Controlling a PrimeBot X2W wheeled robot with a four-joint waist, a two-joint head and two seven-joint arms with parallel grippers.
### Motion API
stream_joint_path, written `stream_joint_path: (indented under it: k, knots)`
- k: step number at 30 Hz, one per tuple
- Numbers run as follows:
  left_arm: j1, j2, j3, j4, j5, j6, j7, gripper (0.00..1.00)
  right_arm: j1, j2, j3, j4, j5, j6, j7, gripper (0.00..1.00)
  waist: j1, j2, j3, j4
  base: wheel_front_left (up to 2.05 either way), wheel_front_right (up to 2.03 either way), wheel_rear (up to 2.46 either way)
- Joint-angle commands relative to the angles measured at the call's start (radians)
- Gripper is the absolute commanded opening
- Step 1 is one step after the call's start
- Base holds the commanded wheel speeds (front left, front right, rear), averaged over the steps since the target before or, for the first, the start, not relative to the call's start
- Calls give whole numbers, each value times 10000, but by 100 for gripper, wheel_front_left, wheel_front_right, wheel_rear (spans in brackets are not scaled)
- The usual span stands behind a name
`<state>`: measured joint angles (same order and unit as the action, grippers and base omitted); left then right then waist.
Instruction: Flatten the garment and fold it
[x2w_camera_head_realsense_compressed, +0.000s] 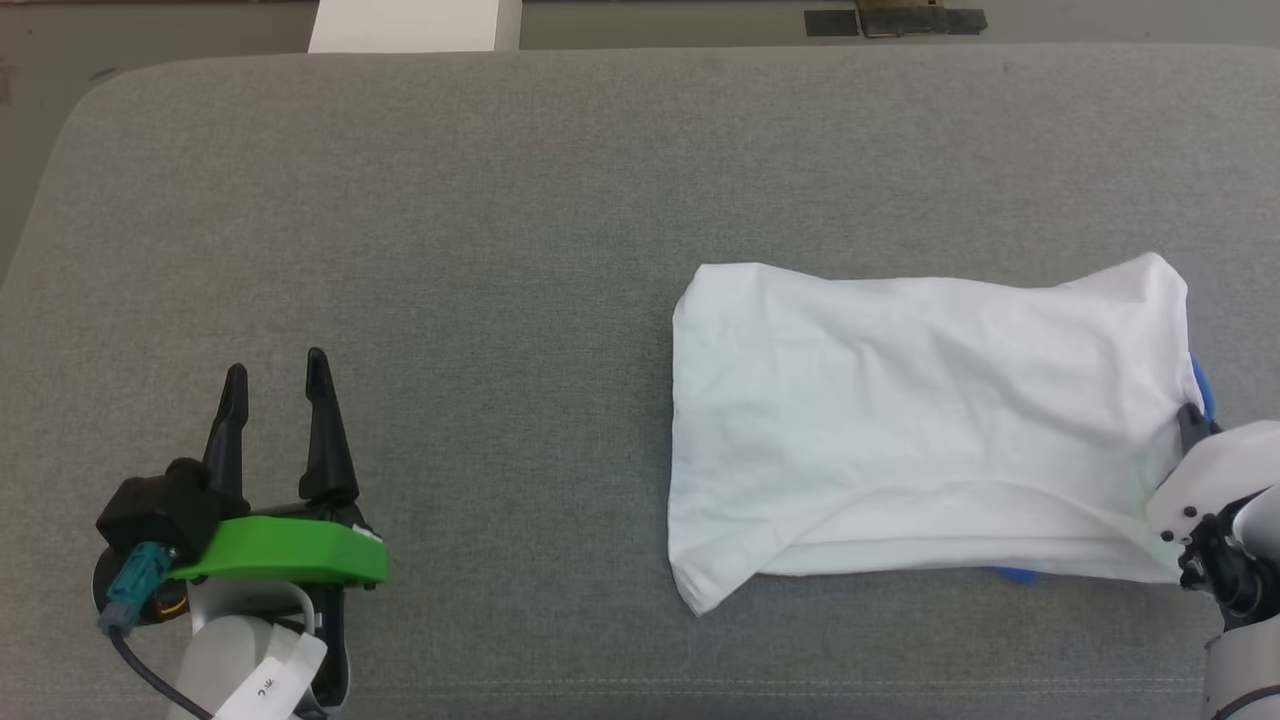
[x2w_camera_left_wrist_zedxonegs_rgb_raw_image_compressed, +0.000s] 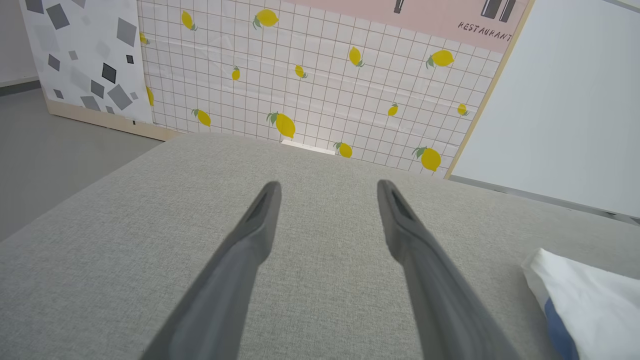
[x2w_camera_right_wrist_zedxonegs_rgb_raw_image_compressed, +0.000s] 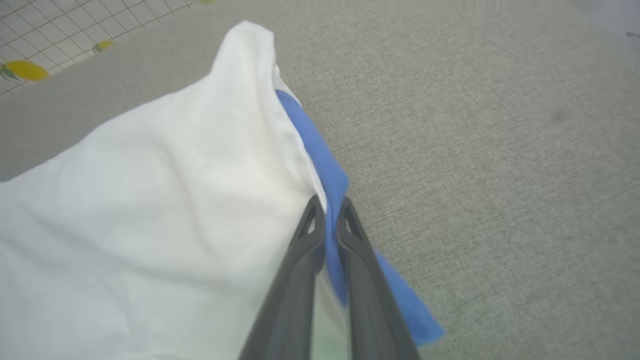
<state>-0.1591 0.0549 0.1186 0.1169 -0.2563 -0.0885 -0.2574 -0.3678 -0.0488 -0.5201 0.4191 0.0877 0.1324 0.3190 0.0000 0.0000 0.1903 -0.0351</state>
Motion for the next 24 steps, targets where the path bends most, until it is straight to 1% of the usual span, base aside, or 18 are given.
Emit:
stream_joint_path:
  k: [1,4,9,11,13,16,17,18,21,24]
  knots:
    - [92,-45,-16,22,108,-69,-43,100,186,-15,279,-457,33,-17,104,0,0,0,-9,9,0,0,0]
    - [88,-46,-65,64,111,-83,-43,100,568,-15,1065,-1594,356,-17,547,0,0,0,-31,41,0,0,0]
    - [64,-46,-100,80,146,-100,-43,100,1398,-14,3063,-4225,1056,-17,1864,0,0,0,-16,112,0,0,0]
    - [38,-46,-138,103,135,-103,-43,100,1640,-14,3844,-5151,1044,-17,2338,0,0,0,-14,168,0,0,0]
    - [13,-46,-181,121,124,-107,-43,100,1748,-14,4656,-5760,1034,-17,2742,0,0,0,3,225,0,0,0]
    - [-47,-46,-234,151,111,-116,-43,100,1630,-14,5745,-6014,846,-17,3118,0,0,0,72,314,0,0,0]
    - [-110,-46,-292,172,95,-122,-43,100,1407,-14,6426,-5834,817,-17,3221,0,0,0,149,415,0,0,0]
    - [-152,-46,-329,176,77,-125,-43,100,1253,-14,6786,-5647,754,-17,3278,0,0,0,199,471,0,0,0]
    - [-252,-46,-427,188,28,-123,-43,100,736,-14,7544,-4971,718,-17,3218,0,0,0,342,645,0,0,0]
    - [-353,-47,-500,228,-29,-123,-43,100,203,-14,8101,-4017,772,-17,3114,0,0,0,487,840,0,0,0]
